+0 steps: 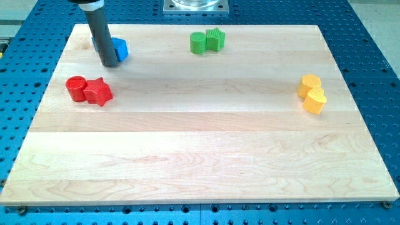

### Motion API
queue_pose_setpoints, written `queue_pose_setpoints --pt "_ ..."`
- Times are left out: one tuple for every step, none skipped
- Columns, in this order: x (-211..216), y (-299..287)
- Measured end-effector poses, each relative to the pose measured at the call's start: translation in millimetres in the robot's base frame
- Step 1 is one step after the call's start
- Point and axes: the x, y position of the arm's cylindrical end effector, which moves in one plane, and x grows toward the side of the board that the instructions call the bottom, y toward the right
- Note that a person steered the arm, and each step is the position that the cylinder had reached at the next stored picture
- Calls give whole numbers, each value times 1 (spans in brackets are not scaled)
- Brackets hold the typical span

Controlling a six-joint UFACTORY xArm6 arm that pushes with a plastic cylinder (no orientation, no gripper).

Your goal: Slide the blue blocks to the right

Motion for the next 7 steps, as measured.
queue_pose_setpoints --pt "0 0" --pt "0 0" --pt "15 14" --pt "23 -32" --pt "-15 -90" --pt "-63 -94" --pt "-63 -19"
